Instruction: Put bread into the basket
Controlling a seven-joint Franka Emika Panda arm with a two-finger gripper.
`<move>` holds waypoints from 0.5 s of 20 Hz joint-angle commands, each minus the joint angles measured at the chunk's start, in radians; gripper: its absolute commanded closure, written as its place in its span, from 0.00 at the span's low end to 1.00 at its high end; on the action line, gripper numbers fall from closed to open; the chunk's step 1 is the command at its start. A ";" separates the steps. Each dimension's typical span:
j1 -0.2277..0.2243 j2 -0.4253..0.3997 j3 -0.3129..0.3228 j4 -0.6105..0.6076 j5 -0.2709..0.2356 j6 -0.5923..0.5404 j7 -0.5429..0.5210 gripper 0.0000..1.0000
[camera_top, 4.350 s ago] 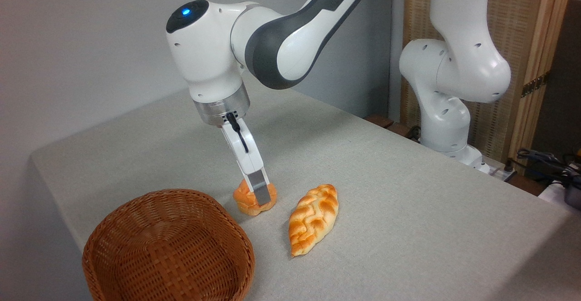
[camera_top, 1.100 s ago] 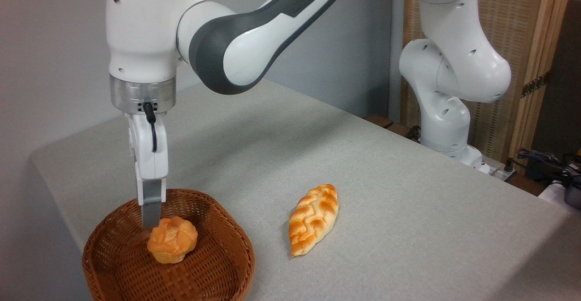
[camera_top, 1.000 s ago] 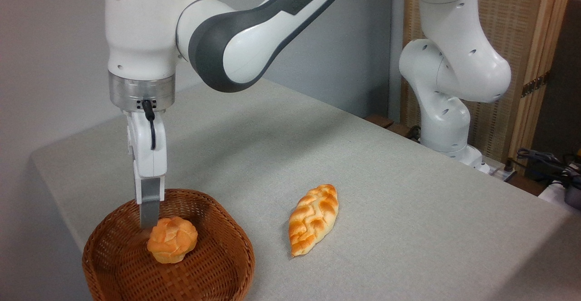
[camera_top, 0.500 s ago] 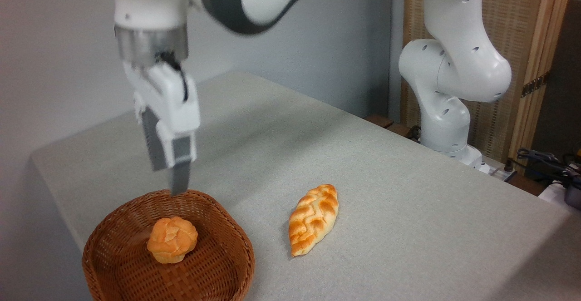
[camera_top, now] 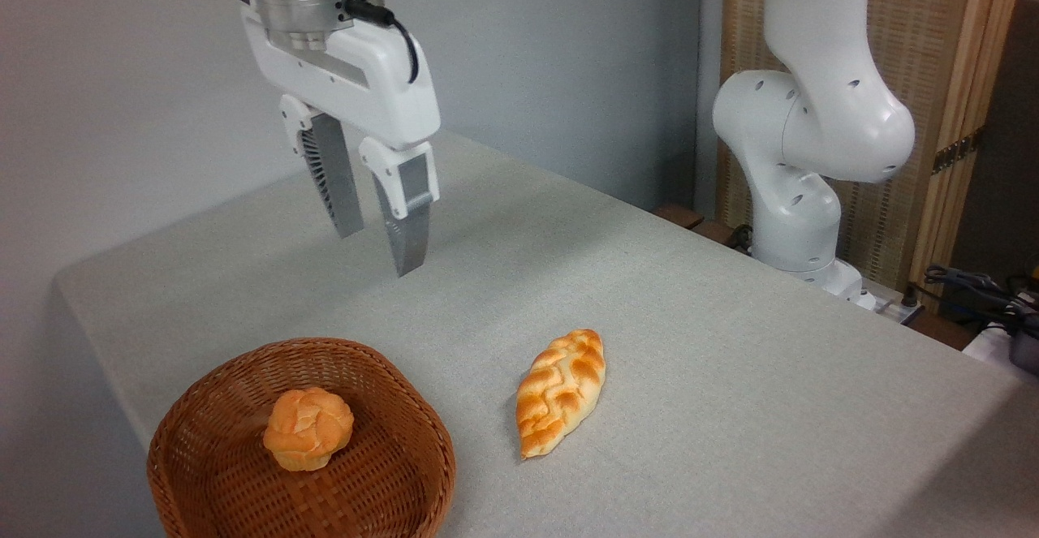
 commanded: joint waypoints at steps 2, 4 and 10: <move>-0.045 -0.005 0.030 -0.004 0.013 -0.033 -0.028 0.00; -0.069 -0.020 0.059 -0.021 0.013 -0.023 -0.024 0.00; -0.071 -0.132 0.064 -0.183 0.013 0.100 0.003 0.00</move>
